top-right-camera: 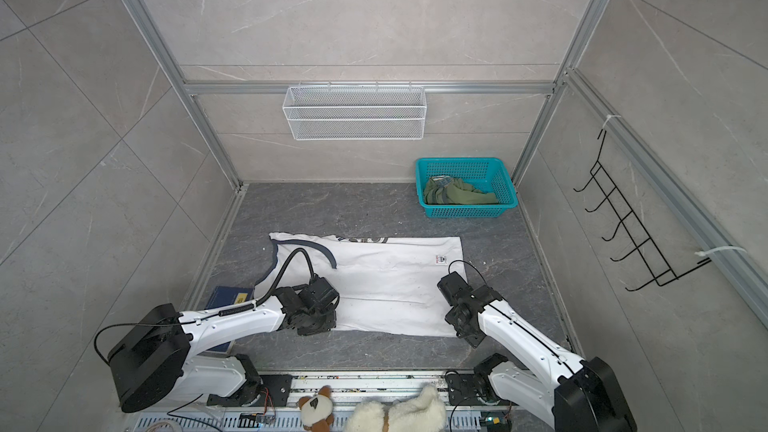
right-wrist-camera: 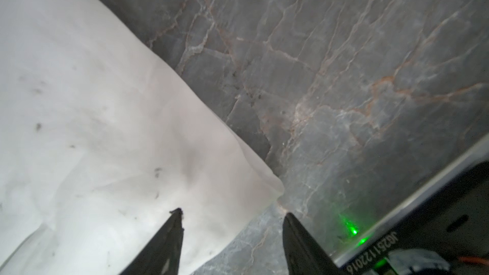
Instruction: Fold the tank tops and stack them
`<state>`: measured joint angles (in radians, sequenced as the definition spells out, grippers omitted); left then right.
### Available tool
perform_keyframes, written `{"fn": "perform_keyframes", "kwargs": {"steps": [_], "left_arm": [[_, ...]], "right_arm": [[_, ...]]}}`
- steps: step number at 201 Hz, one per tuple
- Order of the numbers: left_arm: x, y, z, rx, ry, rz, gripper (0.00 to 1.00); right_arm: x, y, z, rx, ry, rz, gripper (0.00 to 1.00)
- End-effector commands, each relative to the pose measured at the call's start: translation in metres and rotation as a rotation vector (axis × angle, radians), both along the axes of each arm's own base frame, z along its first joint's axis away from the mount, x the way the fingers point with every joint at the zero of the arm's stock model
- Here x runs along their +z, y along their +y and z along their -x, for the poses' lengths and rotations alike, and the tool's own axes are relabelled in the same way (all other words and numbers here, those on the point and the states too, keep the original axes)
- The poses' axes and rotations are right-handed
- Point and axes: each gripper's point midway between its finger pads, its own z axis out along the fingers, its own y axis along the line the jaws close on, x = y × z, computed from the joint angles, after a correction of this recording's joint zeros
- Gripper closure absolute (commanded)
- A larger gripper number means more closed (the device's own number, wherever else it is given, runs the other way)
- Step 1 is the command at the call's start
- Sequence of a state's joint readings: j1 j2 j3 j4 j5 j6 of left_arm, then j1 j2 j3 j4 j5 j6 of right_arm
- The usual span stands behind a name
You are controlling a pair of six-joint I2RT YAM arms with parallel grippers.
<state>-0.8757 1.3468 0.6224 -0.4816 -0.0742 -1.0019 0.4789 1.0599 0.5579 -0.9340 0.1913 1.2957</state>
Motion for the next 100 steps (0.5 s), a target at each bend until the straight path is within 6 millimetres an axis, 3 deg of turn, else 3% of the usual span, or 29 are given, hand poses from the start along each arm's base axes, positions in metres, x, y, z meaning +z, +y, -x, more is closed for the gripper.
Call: {"fn": "perform_keyframes", "kwargs": {"steps": [1,49,100], "left_arm": [[-0.005,0.002,-0.004,0.009,-0.019,-0.022,0.87],[-0.005,0.013,-0.016,0.039,-0.041,-0.043,0.95],[-0.006,0.028,-0.033,0.083,-0.044,-0.042,1.0]], "right_arm": [[-0.005,0.005,0.005,-0.062,0.009,-0.036,0.39],[-0.029,0.016,0.013,-0.101,0.041,-0.078,0.43],[-0.024,0.016,0.012,-0.097,0.01,-0.038,0.43]]}}
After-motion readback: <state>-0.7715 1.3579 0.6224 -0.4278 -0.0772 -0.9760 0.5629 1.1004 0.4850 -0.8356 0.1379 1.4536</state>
